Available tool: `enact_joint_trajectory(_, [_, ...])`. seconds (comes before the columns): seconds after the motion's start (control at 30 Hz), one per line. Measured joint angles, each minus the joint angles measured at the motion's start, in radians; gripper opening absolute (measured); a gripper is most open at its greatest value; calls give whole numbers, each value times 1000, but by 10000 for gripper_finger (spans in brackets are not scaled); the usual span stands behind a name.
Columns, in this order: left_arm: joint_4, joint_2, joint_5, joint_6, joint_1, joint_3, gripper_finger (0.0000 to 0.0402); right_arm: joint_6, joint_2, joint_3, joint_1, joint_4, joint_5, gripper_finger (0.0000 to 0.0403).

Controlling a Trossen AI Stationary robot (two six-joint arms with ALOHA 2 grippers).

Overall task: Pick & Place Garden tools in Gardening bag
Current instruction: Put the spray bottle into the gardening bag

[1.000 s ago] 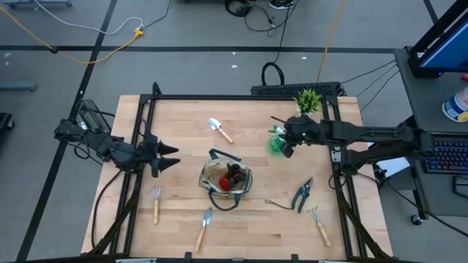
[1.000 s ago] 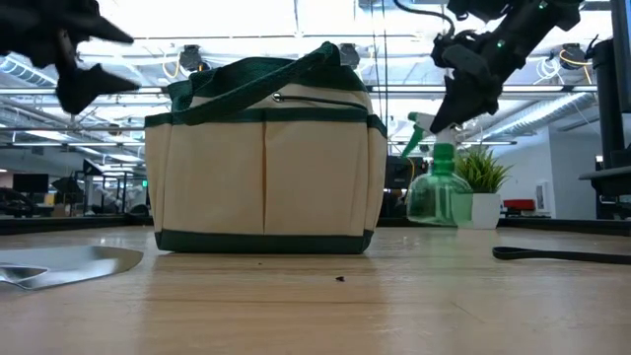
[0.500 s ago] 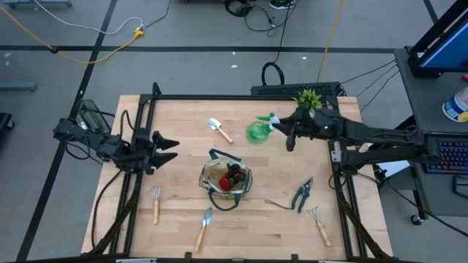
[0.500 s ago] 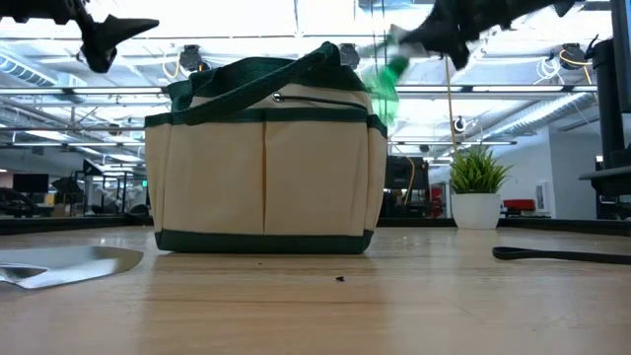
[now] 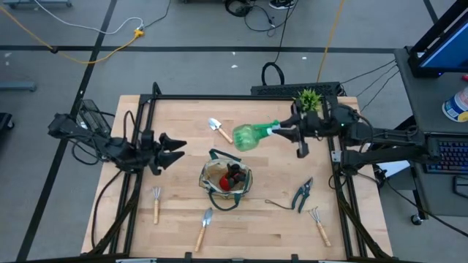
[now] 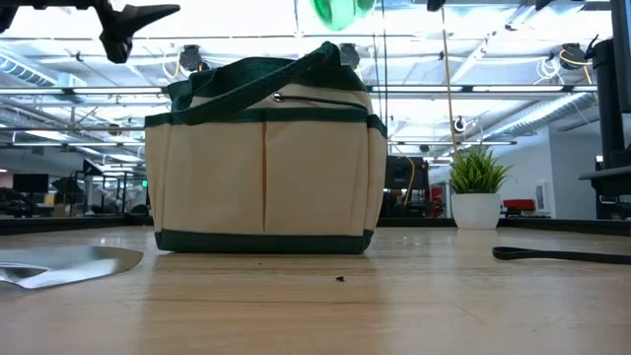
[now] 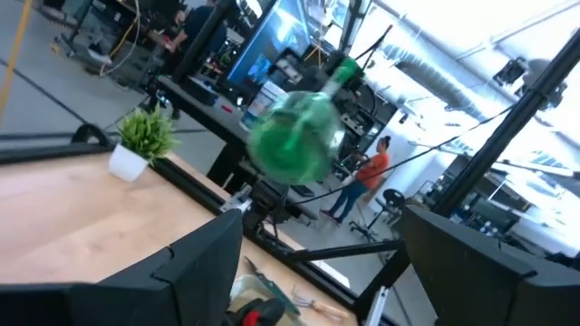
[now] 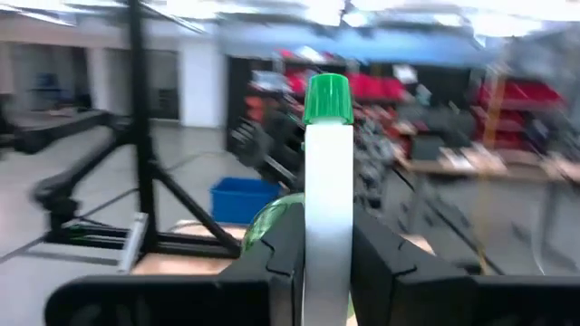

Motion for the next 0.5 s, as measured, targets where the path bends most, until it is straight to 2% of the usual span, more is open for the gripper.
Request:
enact_joint_trajectory(0.17, [0, 13, 1, -95, 0, 0, 308, -49, 0, 0, 0, 85, -165, 45])
enact_joint_trajectory(0.33, [66, 15, 2, -118, 0, 0, 308, -87, 0, 0, 0, 150, -304, 45])
enact_joint_trajectory(0.5, [129, 30, 1, -120, 2, 18, 308, -193, 2, 0, 3, 143, -335, 45])
